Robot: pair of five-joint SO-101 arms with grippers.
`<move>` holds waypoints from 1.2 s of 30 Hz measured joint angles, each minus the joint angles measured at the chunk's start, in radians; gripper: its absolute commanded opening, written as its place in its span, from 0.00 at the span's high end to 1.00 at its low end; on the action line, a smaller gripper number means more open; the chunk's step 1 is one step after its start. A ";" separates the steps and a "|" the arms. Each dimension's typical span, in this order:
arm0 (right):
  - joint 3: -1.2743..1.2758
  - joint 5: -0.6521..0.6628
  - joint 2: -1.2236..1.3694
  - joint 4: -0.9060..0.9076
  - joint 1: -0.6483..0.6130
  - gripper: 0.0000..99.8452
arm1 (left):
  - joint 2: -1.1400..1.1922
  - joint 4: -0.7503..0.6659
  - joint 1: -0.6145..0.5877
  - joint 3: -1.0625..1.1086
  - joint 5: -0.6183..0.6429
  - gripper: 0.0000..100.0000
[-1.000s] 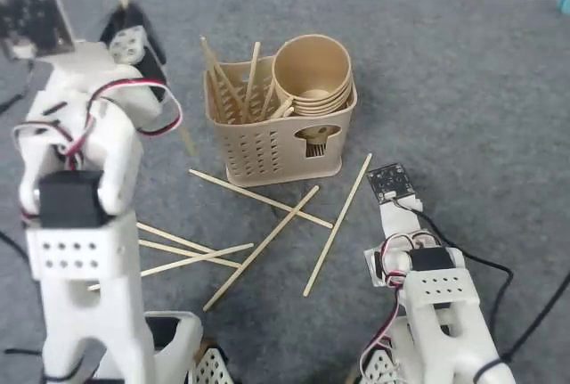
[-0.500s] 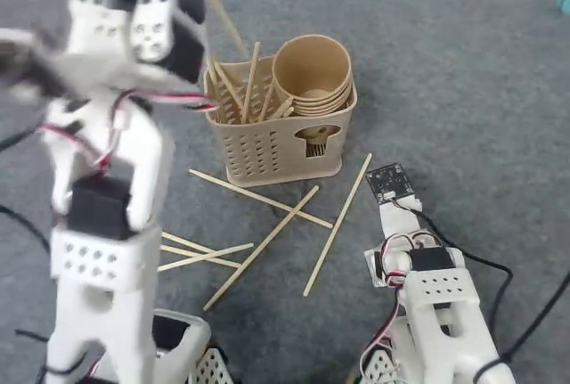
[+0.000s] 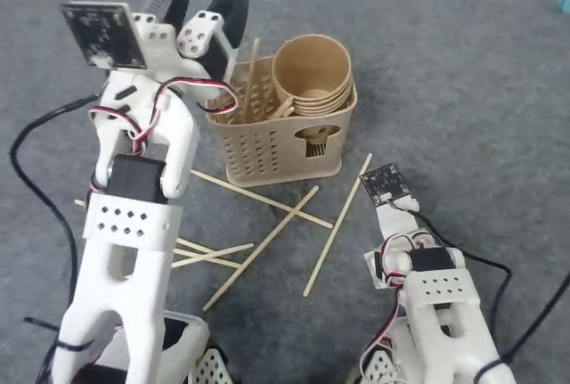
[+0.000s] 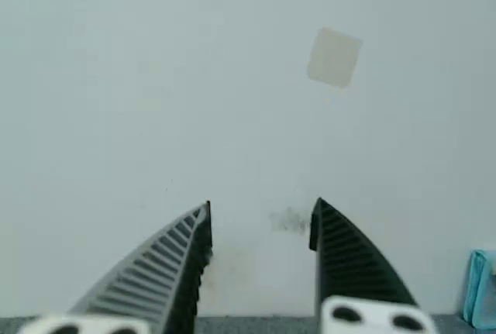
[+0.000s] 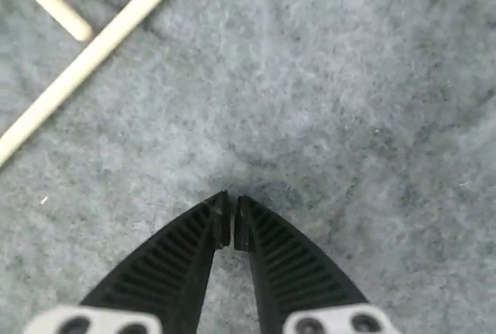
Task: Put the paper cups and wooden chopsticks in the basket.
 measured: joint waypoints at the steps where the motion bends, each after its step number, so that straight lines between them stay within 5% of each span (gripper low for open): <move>1: 0.000 0.005 0.000 0.000 0.000 0.96 | 0.000 0.015 -0.009 0.000 0.000 0.79; 10: 0.000 0.006 0.000 0.000 0.000 0.96 | -0.189 0.310 -0.129 0.009 0.000 0.79; 16: 0.000 0.009 0.000 0.000 0.000 0.96 | -0.307 0.669 -0.313 0.038 0.002 0.79; 20: 0.000 0.009 0.000 0.000 0.000 0.96 | -0.273 0.789 -0.471 0.144 0.094 0.79; 23: 0.000 0.009 0.000 0.000 0.000 0.96 | -0.192 0.776 -0.557 0.247 0.163 0.79; 28: 0.012 0.009 0.000 0.000 0.000 0.96 | 0.014 0.548 -0.634 0.379 0.232 0.79; 36: 0.015 0.009 -0.003 -0.003 0.000 0.96 | 0.431 0.442 -0.732 0.285 0.313 0.79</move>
